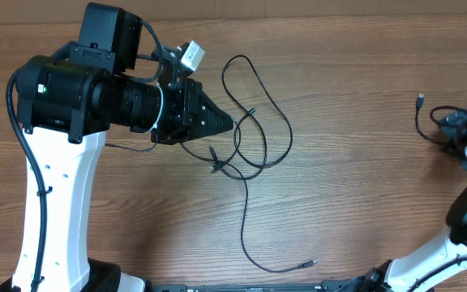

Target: Untangle cables

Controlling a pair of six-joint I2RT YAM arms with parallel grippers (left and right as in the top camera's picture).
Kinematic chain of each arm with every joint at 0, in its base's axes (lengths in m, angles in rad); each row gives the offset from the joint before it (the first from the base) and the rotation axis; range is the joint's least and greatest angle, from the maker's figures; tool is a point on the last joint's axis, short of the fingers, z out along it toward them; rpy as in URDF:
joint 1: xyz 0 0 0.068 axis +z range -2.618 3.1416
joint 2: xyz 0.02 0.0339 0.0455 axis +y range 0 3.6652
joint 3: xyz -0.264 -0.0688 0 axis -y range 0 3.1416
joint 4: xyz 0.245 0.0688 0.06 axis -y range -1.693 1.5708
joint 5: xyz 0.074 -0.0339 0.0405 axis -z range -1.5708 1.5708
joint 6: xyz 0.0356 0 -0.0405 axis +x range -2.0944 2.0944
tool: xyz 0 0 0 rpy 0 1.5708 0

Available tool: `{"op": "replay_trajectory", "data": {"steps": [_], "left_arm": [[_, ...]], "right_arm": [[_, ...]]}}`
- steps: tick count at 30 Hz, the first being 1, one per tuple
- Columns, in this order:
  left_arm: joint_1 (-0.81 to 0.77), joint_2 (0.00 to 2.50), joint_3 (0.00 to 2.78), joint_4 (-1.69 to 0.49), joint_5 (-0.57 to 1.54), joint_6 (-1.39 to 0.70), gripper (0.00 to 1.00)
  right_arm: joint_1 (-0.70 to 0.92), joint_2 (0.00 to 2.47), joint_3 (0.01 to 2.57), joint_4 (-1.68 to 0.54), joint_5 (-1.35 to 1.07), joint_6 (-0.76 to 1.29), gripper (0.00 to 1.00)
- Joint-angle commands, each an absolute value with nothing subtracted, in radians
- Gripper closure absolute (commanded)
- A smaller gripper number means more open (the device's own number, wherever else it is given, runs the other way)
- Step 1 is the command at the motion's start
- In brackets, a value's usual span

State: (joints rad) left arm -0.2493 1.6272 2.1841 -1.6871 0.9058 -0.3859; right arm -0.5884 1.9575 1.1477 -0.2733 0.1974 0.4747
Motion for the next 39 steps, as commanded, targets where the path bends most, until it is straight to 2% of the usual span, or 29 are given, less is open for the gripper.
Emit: {"op": "replay_trajectory", "data": {"steps": [1, 10, 20, 21, 22, 23, 27, 30, 34, 37, 39], "left_arm": [[-0.256, 1.604, 2.201, -1.689, 0.898, -0.371, 0.92], [-0.256, 1.604, 2.201, -1.689, 0.898, -0.375, 0.92], [-0.257, 1.604, 2.201, -1.689, 0.879, -0.427, 0.92], [-0.257, 1.605, 2.201, -1.689, 0.879, -0.427, 0.92], [-0.257, 1.605, 2.201, -1.689, 0.879, -0.428, 0.93], [-0.257, 1.605, 2.201, -1.688, 0.879, -0.428, 0.93], [-0.257, 1.605, 2.201, -1.687, 0.879, -0.435, 0.94], [-0.257, 1.605, 2.201, -1.688, 0.879, -0.435, 0.94], [-0.257, 1.605, 2.201, -1.689, 0.879, -0.434, 0.92], [-0.257, 1.605, 2.201, -1.689, 0.879, -0.434, 0.92], [-0.257, 1.605, 2.201, -1.689, 0.88, -0.434, 0.92]], "right_arm": [[-0.59, 1.984, 1.158, -0.263, 0.197, 0.471, 0.96], [-0.634, 1.984, 1.206, -0.234, 0.194, 0.483, 0.96], [-0.83, 1.984, 1.34, -0.266, 0.011, 0.471, 0.96], [-0.841, 1.984, 1.343, -0.263, -0.017, 0.455, 0.75], [-0.847, 1.984, 1.343, -0.261, -0.032, 0.447, 0.41], [-0.849, 1.984, 1.343, -0.265, -0.042, 0.448, 0.25], [-0.827, 1.985, 1.343, -0.295, -0.047, 0.448, 0.19], [-0.785, 1.986, 1.342, -0.317, -0.047, 0.448, 0.1], [-0.714, 1.993, 1.342, -0.353, -0.047, 0.448, 0.08], [-0.678, 2.008, 1.342, -0.368, -0.046, 0.448, 0.26], [-0.661, 2.027, 1.342, -0.379, -0.035, 0.448, 0.3]]}}
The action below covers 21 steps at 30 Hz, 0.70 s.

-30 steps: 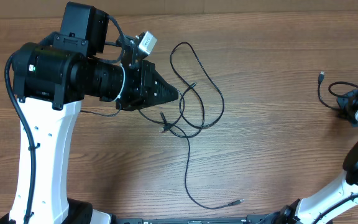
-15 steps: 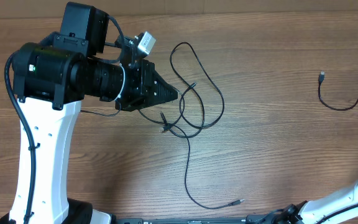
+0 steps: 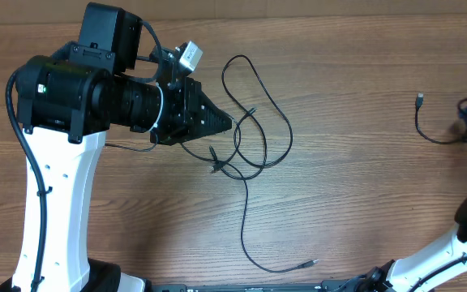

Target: Untangle cables

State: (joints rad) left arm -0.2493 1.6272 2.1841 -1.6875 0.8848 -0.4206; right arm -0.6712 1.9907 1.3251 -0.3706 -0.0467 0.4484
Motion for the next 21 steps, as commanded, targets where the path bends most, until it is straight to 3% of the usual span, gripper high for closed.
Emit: {"op": "replay_trajectory", "data": {"steps": [1, 8, 9, 10, 11, 21], "left_arm": [[-0.257, 1.605, 2.201, -1.689, 0.879, -0.434, 0.91], [-0.257, 1.605, 2.201, -1.689, 0.879, -0.434, 0.92], [-0.257, 1.605, 2.201, -1.689, 0.879, -0.434, 0.91], [-0.257, 1.605, 2.201, -1.689, 0.879, -0.434, 0.92], [-0.257, 1.605, 2.201, -1.689, 0.879, -0.434, 0.92], [-0.257, 1.605, 2.201, -1.689, 0.881, -0.435, 0.96]], "right_arm": [[-0.658, 2.032, 1.342, -0.382, -0.031, 0.448, 0.3], [-0.649, 2.073, 1.342, -0.42, 0.112, 0.448, 0.32], [-0.649, 2.077, 1.342, -0.419, 0.117, 0.448, 0.44], [-0.649, 2.078, 1.342, -0.418, 0.12, 0.448, 0.76], [-0.649, 2.081, 1.342, -0.416, 0.125, 0.448, 0.96], [-0.652, 2.082, 1.342, -0.355, 0.135, 0.443, 0.96]]}}
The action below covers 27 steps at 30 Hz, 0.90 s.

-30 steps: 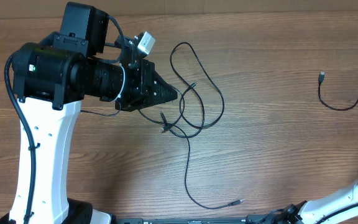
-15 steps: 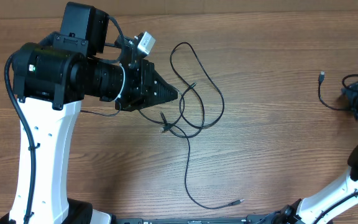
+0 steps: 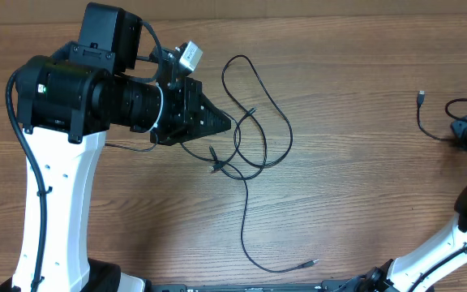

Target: Untangle cables

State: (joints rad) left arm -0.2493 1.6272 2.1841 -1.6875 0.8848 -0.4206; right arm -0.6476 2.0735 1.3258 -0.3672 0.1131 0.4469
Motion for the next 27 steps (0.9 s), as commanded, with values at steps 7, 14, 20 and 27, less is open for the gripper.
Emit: {"op": "replay_trajectory", "data": {"steps": [7, 14, 20, 27], "left_arm": [[-0.257, 1.605, 2.201, -1.689, 0.88, -0.435, 0.96], [-0.257, 1.605, 2.201, -1.686, 0.873, -0.472, 0.95], [-0.257, 1.605, 2.201, -1.687, 0.823, -0.514, 0.95], [-0.257, 1.605, 2.201, -1.687, 0.823, -0.524, 0.94]], "right_arm": [[-0.659, 2.082, 1.344, -0.321, 0.329, 0.439, 0.96], [-0.748, 2.082, 1.382, -0.271, 0.336, 0.44, 0.96], [-0.905, 2.082, 1.432, -0.272, 0.336, 0.44, 0.96], [-1.074, 2.082, 1.456, -0.26, 0.141, 0.436, 0.13]]}}
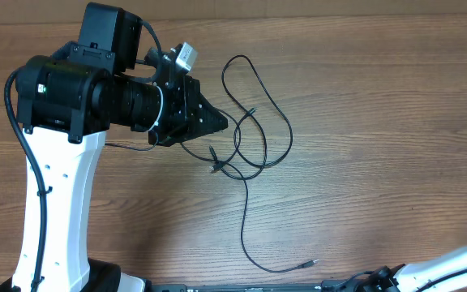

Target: Untangle cables

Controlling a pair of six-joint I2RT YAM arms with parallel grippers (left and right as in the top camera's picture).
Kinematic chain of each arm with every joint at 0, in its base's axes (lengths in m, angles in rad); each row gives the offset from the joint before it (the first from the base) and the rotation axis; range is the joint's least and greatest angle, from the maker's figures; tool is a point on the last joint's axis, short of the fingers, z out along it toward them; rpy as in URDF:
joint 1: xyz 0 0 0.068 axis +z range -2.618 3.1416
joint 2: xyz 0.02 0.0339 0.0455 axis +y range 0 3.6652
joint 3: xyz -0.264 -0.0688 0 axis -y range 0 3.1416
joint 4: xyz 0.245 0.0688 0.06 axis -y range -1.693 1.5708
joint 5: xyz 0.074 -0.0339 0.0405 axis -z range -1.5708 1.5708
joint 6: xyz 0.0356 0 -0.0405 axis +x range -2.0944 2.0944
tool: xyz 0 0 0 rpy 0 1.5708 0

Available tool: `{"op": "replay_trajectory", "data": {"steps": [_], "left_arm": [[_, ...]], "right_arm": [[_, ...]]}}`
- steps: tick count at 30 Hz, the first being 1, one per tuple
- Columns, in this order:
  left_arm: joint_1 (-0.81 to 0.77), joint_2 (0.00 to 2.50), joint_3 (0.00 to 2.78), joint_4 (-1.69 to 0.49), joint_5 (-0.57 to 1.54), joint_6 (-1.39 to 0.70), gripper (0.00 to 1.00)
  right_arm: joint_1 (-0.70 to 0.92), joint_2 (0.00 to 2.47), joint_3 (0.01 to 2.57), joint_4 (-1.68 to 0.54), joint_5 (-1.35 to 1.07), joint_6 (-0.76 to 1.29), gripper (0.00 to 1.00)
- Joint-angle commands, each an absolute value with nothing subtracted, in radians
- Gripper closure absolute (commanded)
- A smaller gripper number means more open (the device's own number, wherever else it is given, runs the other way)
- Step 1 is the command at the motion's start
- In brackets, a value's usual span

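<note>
A thin black cable (264,122) lies in tangled loops at the middle of the table. One plug end (307,264) is near the front edge and another plug (213,169) is by the crossing strands. My left gripper (225,122) lies against the left side of the tangle. Its fingers come together to a point, shut. Whether a strand is pinched between them does not show. My right gripper is out of view; only a bit of the right arm shows at the bottom right corner.
The bulky left arm (79,97) and its white column (55,211) fill the left side of the wooden table (363,178). A thin wire (124,147) runs along under the left arm.
The right gripper and the short black cable beside it at the right edge have left the view. The left gripper has drawn back slightly left with a small wrist turn. The tangle looks unchanged.
The right gripper was at the right edge beside a short separate cable whose plug pointed up. At each later moment it stood further right, the short cable trailing from it, and now both are out of view. The left gripper stayed at the tangle throughout.
</note>
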State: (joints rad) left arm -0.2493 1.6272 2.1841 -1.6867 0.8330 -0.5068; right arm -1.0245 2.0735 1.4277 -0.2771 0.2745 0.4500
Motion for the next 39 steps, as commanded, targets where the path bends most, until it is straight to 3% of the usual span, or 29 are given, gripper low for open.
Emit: {"op": "replay_trajectory", "data": {"steps": [1, 7, 15, 22, 31, 39], "left_arm": [[-0.257, 1.605, 2.201, -1.687, 0.823, -0.523, 0.94], [-0.259, 1.605, 2.201, -1.688, 0.835, -0.493, 0.93], [-0.259, 1.6, 2.201, -1.689, 0.913, -0.417, 0.96], [-0.258, 1.568, 2.201, -1.689, 0.928, -0.375, 0.96], [-0.253, 1.548, 2.201, -1.689, 0.722, -0.374, 0.96], [-0.194, 1.548, 2.201, -1.689, 0.624, -0.374, 0.94]], "right_arm": [[-1.092, 2.082, 1.456, -0.241, 0.036, 0.431, 0.0], [-1.14, 2.078, 1.456, -0.048, -0.799, 0.396, 0.0], [-1.026, 1.991, 1.455, -0.139, -1.003, 0.303, 0.0], [-0.837, 1.865, 1.455, -0.368, -0.896, 0.109, 0.0], [-0.49, 1.826, 1.452, -0.659, -0.679, -0.103, 0.0], [-0.14, 1.829, 1.452, -0.673, -0.398, -0.295, 0.0]]}}
